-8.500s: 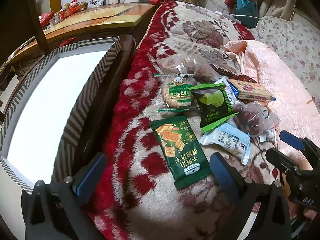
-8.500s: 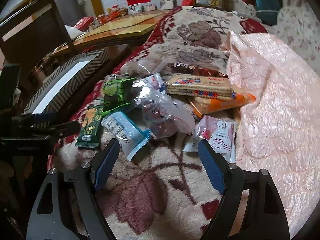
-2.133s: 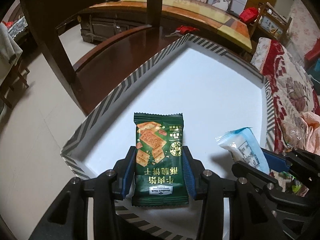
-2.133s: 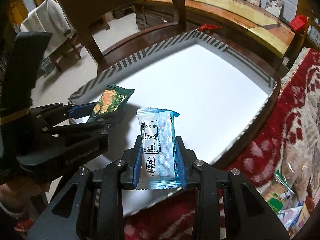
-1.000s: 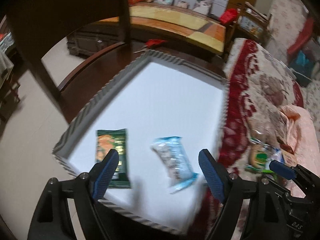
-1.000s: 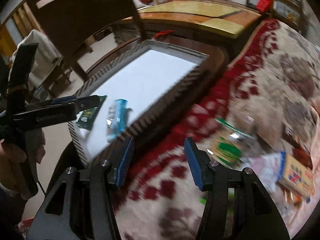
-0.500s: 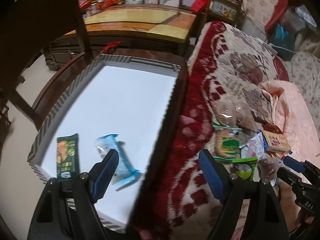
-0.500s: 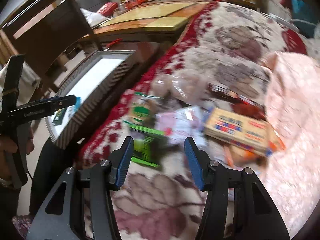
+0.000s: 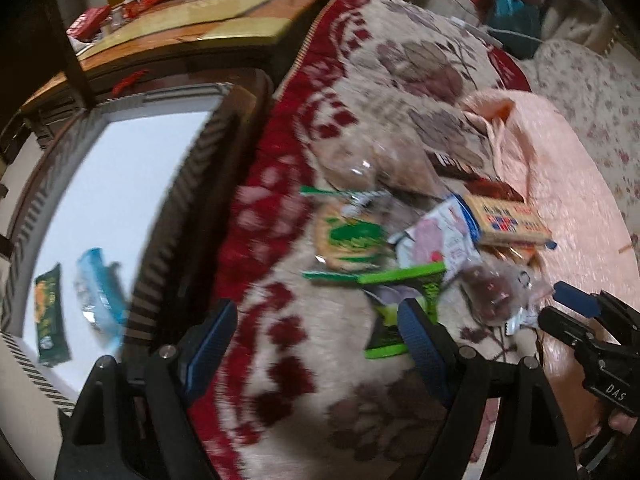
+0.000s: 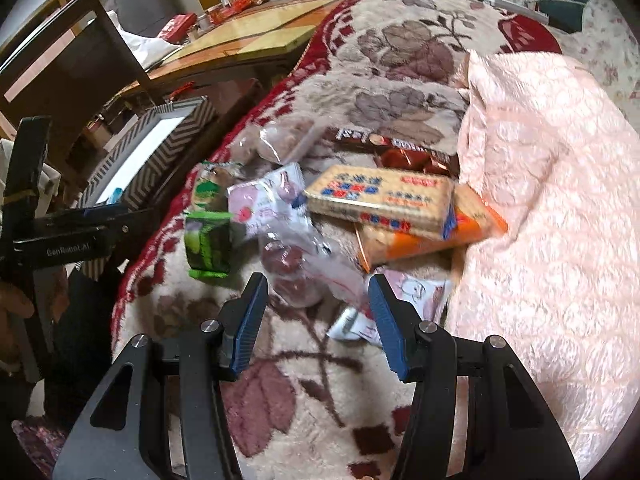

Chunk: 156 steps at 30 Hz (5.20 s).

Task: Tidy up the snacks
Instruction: 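Return both grippers to the snack pile on the blanket, then grasp the green-white snack packet with left while right grasps the zip bag, then carry both items over the white tray and open both grippers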

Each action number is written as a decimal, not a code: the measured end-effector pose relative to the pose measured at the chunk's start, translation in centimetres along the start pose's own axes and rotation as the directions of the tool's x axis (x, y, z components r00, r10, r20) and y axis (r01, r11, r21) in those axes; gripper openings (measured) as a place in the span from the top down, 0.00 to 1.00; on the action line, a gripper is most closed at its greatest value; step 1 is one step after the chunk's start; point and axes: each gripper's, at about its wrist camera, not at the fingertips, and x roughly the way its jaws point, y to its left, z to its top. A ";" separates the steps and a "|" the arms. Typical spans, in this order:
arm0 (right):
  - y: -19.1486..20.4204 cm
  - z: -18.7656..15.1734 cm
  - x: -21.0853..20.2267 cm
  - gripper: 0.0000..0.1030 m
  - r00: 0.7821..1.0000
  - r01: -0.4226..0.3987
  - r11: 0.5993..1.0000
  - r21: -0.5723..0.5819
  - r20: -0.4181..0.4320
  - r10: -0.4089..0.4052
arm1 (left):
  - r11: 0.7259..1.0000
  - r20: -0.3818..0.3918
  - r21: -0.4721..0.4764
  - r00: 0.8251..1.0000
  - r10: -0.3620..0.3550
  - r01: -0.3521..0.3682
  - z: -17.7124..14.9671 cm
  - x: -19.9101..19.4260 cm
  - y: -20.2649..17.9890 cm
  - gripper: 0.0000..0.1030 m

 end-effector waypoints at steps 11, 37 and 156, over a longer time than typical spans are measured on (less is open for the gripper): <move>1.5 0.1 1.5 0.42 0.999 0.037 0.994 -0.099 0.002 -0.037 | 0.999 -0.035 0.020 0.998 -0.049 0.049 -0.3 1.9 -2.8 0.18; 2.4 0.6 5.5 0.40 0.998 0.035 0.988 -0.151 -0.046 -0.043 | 0.999 -0.080 -0.009 0.996 -0.043 0.043 -0.3 4.7 -3.2 0.18; 22.6 10.0 7.3 0.68 0.991 -0.135 0.926 -0.352 -0.050 0.125 | 0.970 0.193 -0.213 0.968 0.161 -0.119 2.3 -5.3 15.7 0.59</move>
